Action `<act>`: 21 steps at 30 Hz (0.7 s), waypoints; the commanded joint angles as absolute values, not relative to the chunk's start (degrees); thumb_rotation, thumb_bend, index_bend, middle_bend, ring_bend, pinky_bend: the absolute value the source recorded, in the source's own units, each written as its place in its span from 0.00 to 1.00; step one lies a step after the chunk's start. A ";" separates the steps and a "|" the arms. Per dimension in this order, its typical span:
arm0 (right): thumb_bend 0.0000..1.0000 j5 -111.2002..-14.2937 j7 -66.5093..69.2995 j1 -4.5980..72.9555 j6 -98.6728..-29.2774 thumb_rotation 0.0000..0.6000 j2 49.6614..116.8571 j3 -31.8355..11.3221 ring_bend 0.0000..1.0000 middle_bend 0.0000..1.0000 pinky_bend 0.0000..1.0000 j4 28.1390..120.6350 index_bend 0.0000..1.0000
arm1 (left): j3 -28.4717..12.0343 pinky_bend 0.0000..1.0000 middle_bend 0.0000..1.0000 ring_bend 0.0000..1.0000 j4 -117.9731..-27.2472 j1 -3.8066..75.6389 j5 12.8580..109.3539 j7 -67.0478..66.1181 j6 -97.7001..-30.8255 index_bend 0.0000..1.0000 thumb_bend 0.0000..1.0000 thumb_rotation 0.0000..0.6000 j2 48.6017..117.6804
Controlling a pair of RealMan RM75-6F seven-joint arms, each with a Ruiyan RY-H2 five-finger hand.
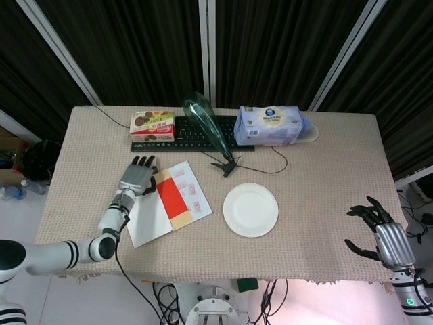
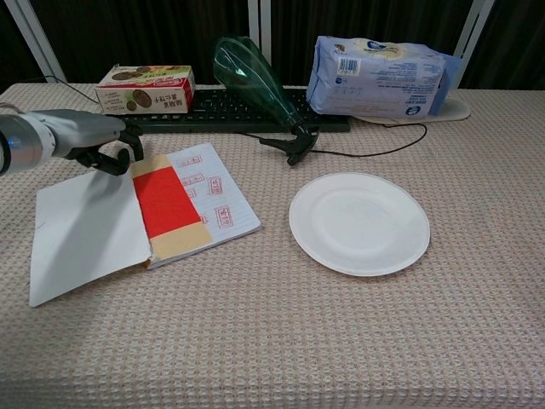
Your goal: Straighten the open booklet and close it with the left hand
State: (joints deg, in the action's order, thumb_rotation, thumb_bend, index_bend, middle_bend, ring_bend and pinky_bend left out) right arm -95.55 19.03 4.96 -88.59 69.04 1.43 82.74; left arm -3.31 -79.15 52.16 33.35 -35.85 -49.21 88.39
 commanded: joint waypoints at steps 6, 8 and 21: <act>0.15 -95.61 18.98 4.98 -88.61 1.00 69.00 1.44 0.06 0.25 0.22 82.84 0.34 | -3.15 0.04 0.00 0.00 -80.37 51.83 34.51 -36.26 -50.77 0.27 0.71 0.46 87.97; 0.15 -95.62 18.95 4.95 -88.70 1.00 68.97 1.44 0.06 0.25 0.22 82.85 0.34 | -3.42 0.04 0.00 0.00 -80.69 51.41 35.75 -35.76 -52.06 0.25 0.68 0.46 87.71; 0.15 -95.67 18.44 5.80 -88.30 1.00 68.65 0.76 0.06 0.25 0.22 83.40 0.34 | 0.04 0.04 0.00 0.00 -95.41 45.10 53.67 -30.54 -60.48 0.16 0.21 0.44 79.04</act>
State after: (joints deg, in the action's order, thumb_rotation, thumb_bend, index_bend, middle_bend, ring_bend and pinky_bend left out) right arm -95.67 18.47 5.77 -88.32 68.66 0.78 83.38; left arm -1.71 -91.88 46.82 49.95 -31.84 -59.24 81.33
